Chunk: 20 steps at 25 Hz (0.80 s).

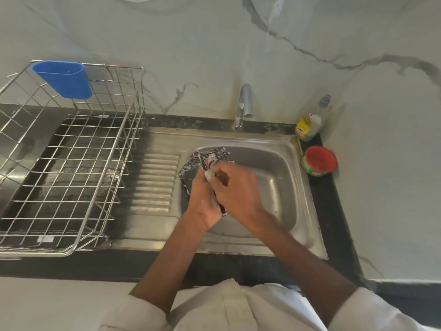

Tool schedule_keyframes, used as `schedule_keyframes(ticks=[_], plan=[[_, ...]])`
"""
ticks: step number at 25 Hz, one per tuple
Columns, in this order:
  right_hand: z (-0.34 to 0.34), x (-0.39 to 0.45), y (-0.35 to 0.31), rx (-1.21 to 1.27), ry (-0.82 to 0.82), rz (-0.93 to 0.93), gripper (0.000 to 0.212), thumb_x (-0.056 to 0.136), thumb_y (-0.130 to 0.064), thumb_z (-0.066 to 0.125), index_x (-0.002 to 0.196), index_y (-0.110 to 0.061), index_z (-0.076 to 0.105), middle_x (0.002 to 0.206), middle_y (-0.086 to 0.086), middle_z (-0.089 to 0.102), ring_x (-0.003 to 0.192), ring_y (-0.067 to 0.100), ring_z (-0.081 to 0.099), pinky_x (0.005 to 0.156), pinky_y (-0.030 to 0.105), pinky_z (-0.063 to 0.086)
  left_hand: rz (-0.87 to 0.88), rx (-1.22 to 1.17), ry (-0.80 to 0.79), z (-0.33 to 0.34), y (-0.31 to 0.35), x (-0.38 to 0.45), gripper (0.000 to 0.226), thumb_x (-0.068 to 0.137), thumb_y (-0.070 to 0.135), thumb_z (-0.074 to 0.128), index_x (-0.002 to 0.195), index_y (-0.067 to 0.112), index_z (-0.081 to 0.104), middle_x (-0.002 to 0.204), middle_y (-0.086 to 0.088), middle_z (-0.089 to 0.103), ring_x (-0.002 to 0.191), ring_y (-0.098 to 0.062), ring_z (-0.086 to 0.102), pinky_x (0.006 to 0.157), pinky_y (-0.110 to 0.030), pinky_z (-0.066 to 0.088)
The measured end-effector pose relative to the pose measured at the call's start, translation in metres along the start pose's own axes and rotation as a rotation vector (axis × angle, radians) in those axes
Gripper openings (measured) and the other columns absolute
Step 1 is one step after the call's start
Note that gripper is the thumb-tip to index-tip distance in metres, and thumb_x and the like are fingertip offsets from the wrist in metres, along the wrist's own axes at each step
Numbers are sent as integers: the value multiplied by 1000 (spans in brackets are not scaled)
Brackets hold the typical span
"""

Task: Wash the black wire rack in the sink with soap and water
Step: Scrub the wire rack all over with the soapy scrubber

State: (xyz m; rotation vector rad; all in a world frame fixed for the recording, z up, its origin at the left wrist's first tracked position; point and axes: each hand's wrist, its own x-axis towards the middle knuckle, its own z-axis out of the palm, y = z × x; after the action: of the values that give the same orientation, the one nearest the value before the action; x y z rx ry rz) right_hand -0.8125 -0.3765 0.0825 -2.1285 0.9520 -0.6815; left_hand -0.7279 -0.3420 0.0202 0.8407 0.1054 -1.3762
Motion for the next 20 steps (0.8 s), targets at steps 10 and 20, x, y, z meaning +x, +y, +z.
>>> schedule_keyframes(ticks=[10,20], plan=[[-14,-29,24,-126,24,46,20,86,-7,76,94,-24,82,81,-13,74,67,0,63,69,18,54,-28,-70,91,-3,-4,2,63,109,59,38,96,16,82,103,-10,74,95,-28,69,91,-41,53],[-35,-28,67,-189,174,18,21,82,-2,81,91,-20,80,80,-13,68,65,4,56,65,18,50,-2,32,165,2,3,20,101,94,89,8,146,22,64,140,-13,71,124,-43,70,90,-56,62]])
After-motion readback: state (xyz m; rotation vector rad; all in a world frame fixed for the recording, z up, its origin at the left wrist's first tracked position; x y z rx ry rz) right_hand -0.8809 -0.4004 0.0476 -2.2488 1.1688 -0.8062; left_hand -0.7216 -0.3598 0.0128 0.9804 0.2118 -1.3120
